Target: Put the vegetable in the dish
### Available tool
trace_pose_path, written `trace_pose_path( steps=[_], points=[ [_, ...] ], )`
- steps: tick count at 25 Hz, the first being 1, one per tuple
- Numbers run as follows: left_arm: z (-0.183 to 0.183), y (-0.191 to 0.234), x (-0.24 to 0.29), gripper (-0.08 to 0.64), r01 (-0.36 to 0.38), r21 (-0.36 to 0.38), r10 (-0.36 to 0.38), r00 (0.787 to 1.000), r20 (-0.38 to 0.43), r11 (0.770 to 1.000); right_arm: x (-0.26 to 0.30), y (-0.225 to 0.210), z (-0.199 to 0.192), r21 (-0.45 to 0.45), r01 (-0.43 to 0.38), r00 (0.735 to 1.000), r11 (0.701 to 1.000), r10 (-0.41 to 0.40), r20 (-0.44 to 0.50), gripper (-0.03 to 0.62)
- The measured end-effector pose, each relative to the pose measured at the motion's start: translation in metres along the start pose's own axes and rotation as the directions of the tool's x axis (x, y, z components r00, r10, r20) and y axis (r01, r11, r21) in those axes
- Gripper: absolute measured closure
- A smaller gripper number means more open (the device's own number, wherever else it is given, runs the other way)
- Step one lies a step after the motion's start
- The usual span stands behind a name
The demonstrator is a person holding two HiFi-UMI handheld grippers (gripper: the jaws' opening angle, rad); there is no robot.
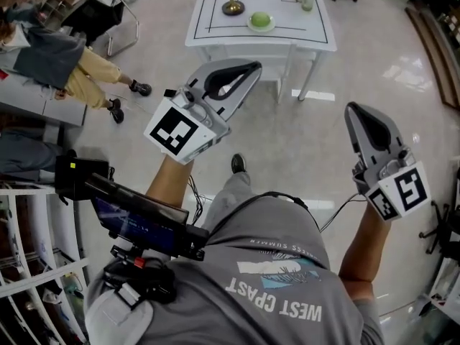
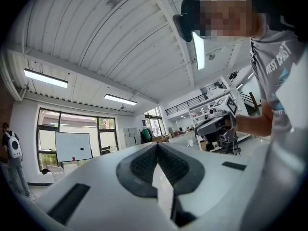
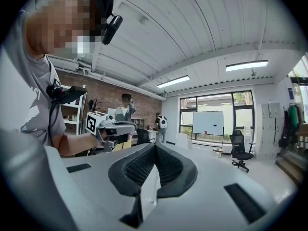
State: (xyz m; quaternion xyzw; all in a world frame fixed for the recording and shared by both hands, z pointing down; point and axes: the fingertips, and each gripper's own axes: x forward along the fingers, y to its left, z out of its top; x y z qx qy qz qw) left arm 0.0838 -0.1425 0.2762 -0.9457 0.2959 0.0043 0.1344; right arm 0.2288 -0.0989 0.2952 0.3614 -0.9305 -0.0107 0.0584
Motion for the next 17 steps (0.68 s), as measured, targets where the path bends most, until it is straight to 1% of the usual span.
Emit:
trace_pose_path(
  steps=[2,5,17],
  points=[
    [0.005,-0.019,-0.007,0.552,-0.011,0.001,0.011,1.0,-0.007,1.0,-0.018,0.011,0.0,-0.002,-0.011,1.0,1.0,0.011,0.004,0.586],
    [0.01,-0.033,-0.012,0.552,-0.022,0.008,0.022,1.0,-0.017,1.0,-0.033,0.017,0.0,-0.004,-0.015,1.0,1.0,0.015,0.009,0.586],
    [0.017,-0.05,-0.024,0.552,-0.038,0.018,0.039,0.999,-0.029,0.999,-0.045,0.03,0.0,-0.017,-0.032,0.999,0.999,0.032,0.016,0.586]
  ],
)
